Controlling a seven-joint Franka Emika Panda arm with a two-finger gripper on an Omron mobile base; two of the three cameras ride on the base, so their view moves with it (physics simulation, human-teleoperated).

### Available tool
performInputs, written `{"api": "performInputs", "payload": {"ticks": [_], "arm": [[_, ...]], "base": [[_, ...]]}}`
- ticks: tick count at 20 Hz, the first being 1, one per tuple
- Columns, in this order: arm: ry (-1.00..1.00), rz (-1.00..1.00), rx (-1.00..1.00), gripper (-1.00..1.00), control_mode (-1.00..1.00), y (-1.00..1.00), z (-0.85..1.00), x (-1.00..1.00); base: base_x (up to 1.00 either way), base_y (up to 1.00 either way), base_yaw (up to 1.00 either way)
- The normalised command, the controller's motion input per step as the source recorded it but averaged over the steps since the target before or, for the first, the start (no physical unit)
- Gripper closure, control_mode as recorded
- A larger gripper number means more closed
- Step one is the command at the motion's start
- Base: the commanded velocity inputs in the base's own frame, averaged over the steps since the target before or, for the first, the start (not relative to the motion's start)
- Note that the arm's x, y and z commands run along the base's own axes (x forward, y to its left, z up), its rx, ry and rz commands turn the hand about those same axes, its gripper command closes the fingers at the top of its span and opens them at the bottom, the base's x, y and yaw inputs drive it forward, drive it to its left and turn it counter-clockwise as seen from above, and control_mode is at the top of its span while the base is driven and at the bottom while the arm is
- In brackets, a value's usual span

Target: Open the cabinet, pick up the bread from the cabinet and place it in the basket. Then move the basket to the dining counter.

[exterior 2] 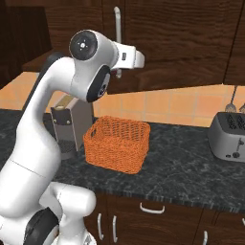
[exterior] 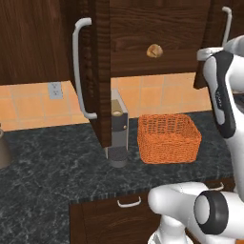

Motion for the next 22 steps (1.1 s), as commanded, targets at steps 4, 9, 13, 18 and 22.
{"api": "performInputs", "payload": {"ticks": [4, 9, 13, 18, 22], "arm": [[0.0, -0.04, 0.08, 1.0, -1.0, -0.36, 0.19, -1.0], [0.0, -0.01, 0.07, -1.0, -1.0, -0.21, 0.11, -1.0], [-0.02, 0.0, -0.11, -1.0, -1.0, 0.68, -0.08, -1.0], [0.0, 0.0, -0.39, -1.0, -1.0, 1.0, -0.03, -0.95], [0.0, -0.01, -0.4, -1.0, -1.0, 1.0, 0.26, -0.64]], "base": [[0.0, 0.0, 0.0], [0.0, 0.0, 0.0], [0.0, 0.0, 0.0], [0.0, 0.0, 0.0], [0.0, 0.0, 0.0]]}}
